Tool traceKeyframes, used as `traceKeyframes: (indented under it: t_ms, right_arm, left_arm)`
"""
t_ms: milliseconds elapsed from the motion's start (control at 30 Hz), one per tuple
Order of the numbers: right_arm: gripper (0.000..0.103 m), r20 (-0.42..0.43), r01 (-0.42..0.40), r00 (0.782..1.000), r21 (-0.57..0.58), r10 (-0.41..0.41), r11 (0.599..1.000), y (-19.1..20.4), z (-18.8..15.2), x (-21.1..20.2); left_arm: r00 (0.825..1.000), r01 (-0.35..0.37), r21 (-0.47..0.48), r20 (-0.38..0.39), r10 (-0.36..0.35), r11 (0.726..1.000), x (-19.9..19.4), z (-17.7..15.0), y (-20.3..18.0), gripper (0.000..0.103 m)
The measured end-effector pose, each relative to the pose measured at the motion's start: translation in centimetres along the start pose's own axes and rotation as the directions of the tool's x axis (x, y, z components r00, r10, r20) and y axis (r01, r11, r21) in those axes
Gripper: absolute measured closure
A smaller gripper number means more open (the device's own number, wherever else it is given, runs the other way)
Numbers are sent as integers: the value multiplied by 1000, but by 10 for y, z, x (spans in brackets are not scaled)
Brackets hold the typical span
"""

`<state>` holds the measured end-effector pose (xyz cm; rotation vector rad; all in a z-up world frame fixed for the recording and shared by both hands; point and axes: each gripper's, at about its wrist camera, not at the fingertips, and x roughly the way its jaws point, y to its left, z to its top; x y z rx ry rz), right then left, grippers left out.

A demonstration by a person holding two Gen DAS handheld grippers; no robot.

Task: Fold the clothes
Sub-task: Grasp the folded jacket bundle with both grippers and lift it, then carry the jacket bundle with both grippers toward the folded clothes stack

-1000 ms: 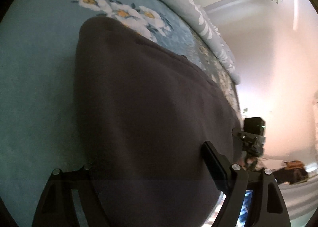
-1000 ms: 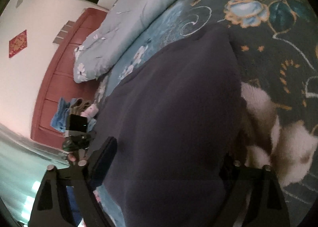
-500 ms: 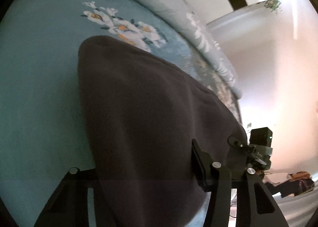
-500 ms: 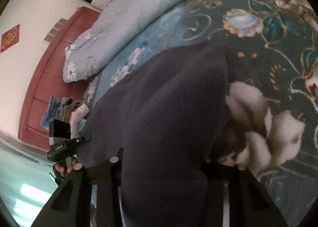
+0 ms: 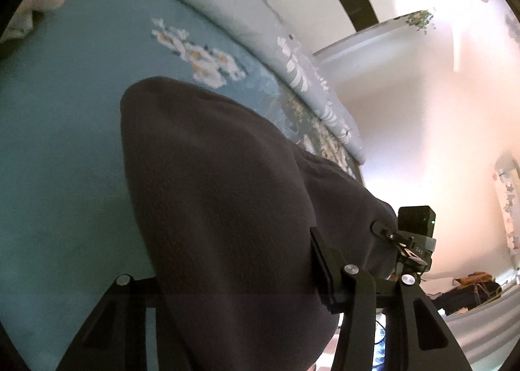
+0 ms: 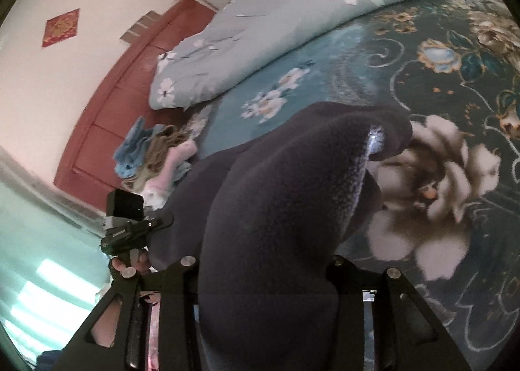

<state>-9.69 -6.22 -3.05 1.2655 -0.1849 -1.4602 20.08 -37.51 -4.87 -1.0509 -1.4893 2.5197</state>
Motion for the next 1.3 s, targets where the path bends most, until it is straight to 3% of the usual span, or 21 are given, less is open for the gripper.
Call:
traceKeyframes:
  t_ms: [167,367,500,667,867,1033,1167,1300]
  right_arm:
    - [62,17,-37,999,-80,38,996,47,16,-9]
    - [62,71,-88,991,-250,109,964,139,70,-20]
    - [62,97,-125,981,-357,170,926,208,111,-19]
    - [62,93,-193,961,-446,259,874,295,163,14]
    - [62,31,-241,957,-476,290,846,369,202,103]
    - [62,-44,-291,951,-462,306,837,399,206,200]
    - [62,-124,-357,933,-421,337,834,392,187,255]
    - [61,-183,-379,925,-379,333,844,364,167,297]
  left_arm:
    - [996,23,61,86,-28,998,-54,17,-26,51]
    - [975,26,162,215,-61,986,-137,64,-65,51]
    - [947,-5,233,314,-70,972,-215,109,-91,51]
    - [905,-52,282,418,-74,958,-300,155,-91,51]
    - [897,-170,250,441,45,953,-354,198,-28,50]
    - [879,-267,222,455,142,938,-398,233,24,50]
    - [902,-240,252,414,120,938,-409,236,78,49]
    - [935,-211,156,321,153,965,-388,235,162,47]
